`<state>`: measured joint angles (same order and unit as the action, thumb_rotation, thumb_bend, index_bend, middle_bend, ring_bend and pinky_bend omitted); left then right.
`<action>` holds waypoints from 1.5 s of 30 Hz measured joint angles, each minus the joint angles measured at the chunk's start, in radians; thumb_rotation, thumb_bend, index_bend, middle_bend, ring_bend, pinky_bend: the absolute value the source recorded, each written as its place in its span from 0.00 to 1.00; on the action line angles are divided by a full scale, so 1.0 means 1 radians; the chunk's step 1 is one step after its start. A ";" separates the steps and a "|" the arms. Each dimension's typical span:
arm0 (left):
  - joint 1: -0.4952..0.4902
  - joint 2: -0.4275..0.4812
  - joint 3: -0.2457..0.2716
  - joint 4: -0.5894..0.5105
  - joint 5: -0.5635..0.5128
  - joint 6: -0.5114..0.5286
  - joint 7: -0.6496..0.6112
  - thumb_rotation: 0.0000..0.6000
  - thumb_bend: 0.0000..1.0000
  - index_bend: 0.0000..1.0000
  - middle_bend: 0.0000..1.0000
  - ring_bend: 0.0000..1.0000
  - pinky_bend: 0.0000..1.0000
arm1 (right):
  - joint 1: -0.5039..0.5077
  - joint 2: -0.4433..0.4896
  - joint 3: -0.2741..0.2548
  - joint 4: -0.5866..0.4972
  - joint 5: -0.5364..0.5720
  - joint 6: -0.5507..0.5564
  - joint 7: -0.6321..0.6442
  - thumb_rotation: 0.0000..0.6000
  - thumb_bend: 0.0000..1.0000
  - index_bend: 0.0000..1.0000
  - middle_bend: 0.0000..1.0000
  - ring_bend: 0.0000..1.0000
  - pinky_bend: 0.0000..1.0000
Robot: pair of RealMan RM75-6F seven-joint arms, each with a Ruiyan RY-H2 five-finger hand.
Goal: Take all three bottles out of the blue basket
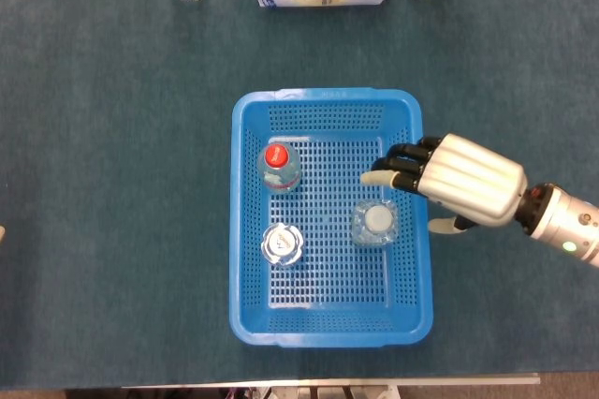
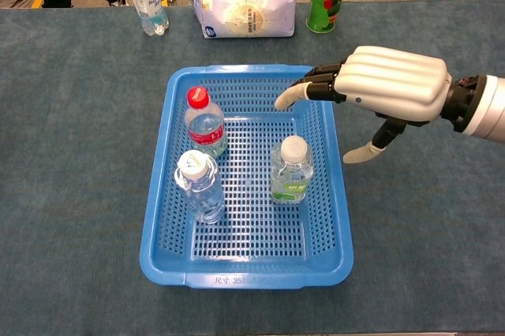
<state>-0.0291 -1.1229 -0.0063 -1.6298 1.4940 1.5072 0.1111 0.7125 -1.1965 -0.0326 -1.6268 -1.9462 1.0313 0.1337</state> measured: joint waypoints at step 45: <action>0.020 0.005 0.006 0.013 0.006 0.013 -0.031 1.00 0.11 0.21 0.19 0.12 0.36 | 0.139 -0.103 -0.075 0.071 0.050 -0.068 0.085 1.00 0.00 0.25 0.36 0.36 0.56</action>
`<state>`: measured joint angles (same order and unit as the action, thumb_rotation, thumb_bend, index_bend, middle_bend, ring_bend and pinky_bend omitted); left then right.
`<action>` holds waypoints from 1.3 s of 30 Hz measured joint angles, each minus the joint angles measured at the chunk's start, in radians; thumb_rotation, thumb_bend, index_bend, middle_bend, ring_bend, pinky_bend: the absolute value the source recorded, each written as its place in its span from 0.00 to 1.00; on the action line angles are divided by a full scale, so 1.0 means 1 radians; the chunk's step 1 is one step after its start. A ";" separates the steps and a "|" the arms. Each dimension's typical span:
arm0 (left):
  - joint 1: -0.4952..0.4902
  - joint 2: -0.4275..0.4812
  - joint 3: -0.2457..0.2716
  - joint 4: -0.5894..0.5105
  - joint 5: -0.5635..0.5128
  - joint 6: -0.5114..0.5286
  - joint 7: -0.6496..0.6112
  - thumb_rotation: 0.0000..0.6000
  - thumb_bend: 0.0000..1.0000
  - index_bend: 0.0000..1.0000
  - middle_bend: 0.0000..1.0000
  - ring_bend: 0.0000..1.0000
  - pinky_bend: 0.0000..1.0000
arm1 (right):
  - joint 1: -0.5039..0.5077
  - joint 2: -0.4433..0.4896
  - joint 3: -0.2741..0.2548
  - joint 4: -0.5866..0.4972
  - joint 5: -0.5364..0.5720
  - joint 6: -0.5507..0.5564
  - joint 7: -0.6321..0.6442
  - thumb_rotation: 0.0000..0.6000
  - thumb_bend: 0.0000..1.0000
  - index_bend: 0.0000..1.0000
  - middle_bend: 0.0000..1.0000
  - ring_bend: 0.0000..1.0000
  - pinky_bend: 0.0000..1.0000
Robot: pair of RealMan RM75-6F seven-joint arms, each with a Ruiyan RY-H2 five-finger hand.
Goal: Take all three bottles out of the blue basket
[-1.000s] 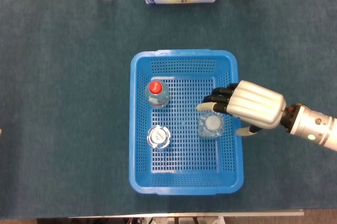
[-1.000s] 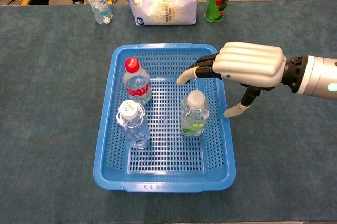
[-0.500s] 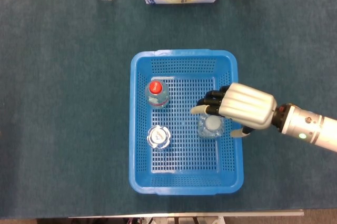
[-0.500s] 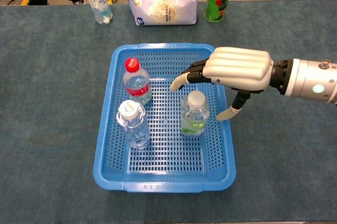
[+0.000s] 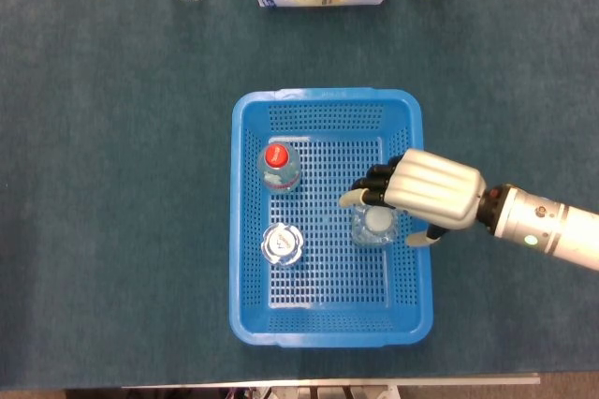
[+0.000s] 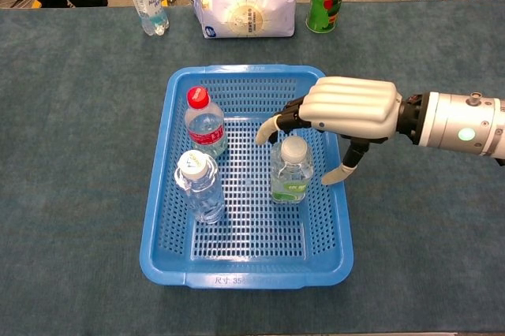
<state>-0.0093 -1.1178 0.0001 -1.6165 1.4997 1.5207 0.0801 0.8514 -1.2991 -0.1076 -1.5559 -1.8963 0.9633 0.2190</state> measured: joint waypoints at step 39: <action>0.009 -0.002 0.001 0.005 -0.005 -0.002 -0.007 1.00 0.11 0.21 0.19 0.12 0.37 | 0.053 -0.040 -0.041 0.077 -0.002 0.008 0.073 1.00 0.00 0.38 0.33 0.35 0.59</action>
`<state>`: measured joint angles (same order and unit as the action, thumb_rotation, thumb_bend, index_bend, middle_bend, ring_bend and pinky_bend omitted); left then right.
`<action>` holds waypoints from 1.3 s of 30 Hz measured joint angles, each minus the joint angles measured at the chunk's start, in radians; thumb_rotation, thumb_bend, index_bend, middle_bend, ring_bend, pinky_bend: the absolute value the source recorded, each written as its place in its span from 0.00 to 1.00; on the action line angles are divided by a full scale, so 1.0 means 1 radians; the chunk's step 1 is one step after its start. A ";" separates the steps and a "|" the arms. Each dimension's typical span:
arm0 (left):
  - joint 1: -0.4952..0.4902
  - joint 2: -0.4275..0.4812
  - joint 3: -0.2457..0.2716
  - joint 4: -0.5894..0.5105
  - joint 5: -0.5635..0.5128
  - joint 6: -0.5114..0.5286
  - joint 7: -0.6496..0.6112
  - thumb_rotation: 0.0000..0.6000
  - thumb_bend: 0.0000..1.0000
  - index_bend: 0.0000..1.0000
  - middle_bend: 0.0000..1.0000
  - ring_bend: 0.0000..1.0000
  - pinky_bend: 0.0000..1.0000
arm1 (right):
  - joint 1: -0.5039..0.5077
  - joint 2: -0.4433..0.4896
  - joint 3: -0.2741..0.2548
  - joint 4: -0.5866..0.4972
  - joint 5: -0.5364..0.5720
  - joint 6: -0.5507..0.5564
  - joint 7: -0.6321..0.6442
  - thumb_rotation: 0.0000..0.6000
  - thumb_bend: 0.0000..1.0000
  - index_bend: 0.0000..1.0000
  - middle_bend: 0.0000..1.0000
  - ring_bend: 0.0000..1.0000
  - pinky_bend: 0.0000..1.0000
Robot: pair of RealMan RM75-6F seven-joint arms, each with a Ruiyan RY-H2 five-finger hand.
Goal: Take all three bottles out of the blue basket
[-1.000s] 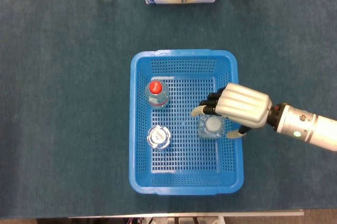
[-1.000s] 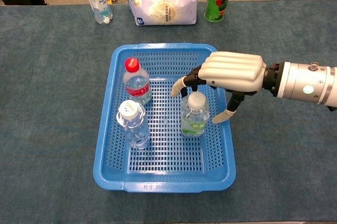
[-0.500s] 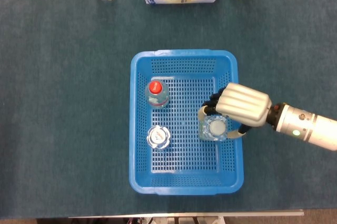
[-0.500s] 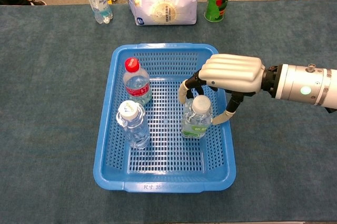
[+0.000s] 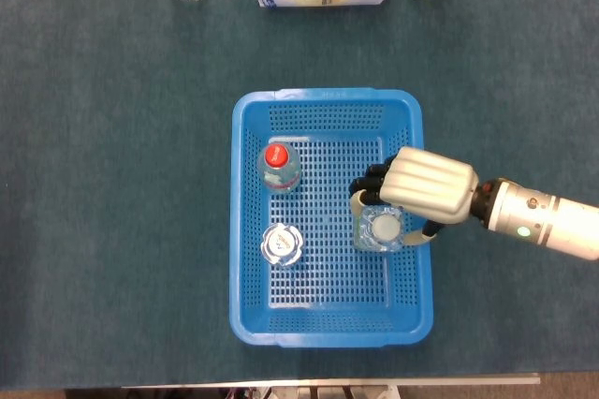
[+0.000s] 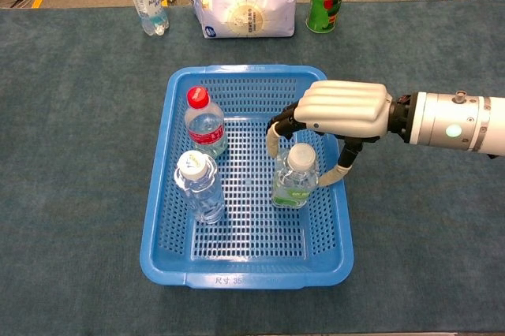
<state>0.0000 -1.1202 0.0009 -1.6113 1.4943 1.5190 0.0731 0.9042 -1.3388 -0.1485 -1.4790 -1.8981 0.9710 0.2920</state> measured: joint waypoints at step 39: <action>0.002 0.000 0.000 -0.002 0.000 -0.003 0.004 1.00 0.11 0.21 0.19 0.12 0.37 | -0.034 -0.051 0.004 0.061 0.026 0.098 -0.011 1.00 0.05 0.58 0.64 0.59 0.66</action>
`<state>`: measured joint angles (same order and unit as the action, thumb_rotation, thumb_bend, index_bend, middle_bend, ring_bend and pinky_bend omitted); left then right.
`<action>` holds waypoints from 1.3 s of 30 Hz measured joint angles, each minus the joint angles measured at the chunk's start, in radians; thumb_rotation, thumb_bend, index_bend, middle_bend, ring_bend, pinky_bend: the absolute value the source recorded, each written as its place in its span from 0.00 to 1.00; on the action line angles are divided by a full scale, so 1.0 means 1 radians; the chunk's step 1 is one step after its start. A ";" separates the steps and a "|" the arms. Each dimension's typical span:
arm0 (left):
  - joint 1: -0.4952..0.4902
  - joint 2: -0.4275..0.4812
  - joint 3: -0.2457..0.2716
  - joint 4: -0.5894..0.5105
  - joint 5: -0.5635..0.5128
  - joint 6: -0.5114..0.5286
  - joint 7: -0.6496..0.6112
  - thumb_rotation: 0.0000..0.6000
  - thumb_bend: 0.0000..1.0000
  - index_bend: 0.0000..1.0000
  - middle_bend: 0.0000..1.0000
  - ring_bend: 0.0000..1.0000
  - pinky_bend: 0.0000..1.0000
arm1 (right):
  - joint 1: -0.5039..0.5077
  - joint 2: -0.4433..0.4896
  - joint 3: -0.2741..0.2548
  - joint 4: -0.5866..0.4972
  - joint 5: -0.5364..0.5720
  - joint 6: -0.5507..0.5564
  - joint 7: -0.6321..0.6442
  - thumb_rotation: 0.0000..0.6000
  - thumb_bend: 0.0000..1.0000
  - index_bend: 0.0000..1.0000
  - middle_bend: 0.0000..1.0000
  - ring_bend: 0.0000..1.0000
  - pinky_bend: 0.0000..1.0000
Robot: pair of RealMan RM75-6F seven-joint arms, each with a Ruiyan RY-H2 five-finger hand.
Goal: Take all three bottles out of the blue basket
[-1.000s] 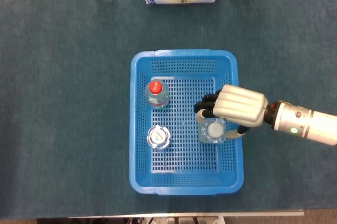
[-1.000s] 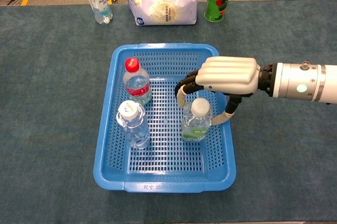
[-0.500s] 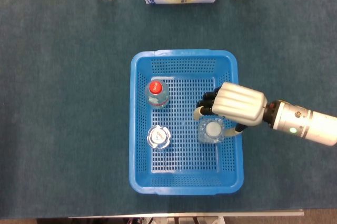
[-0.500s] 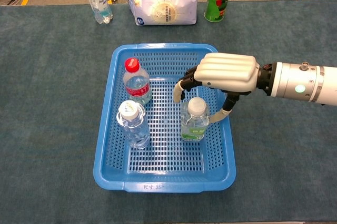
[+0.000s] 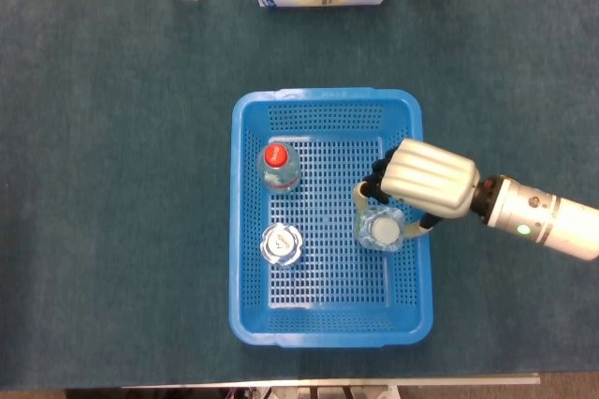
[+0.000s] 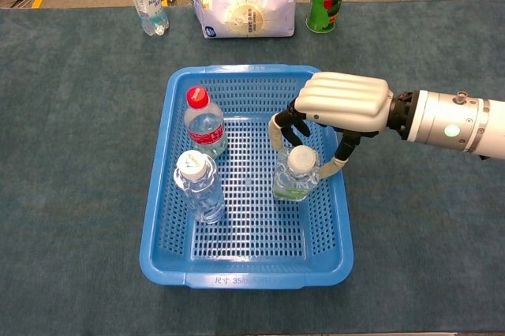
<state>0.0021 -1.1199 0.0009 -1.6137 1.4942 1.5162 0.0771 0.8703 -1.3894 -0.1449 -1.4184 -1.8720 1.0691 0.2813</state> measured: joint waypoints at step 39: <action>-0.028 0.011 -0.014 -0.050 0.015 -0.011 0.065 1.00 0.11 0.21 0.19 0.12 0.37 | -0.142 0.241 0.086 -0.235 0.007 0.254 -0.190 1.00 0.09 0.64 0.68 0.63 0.67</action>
<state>-0.0261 -1.1091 -0.0132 -1.6636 1.5091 1.5054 0.1425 0.7283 -1.1489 -0.0587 -1.6533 -1.8655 1.3230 0.0909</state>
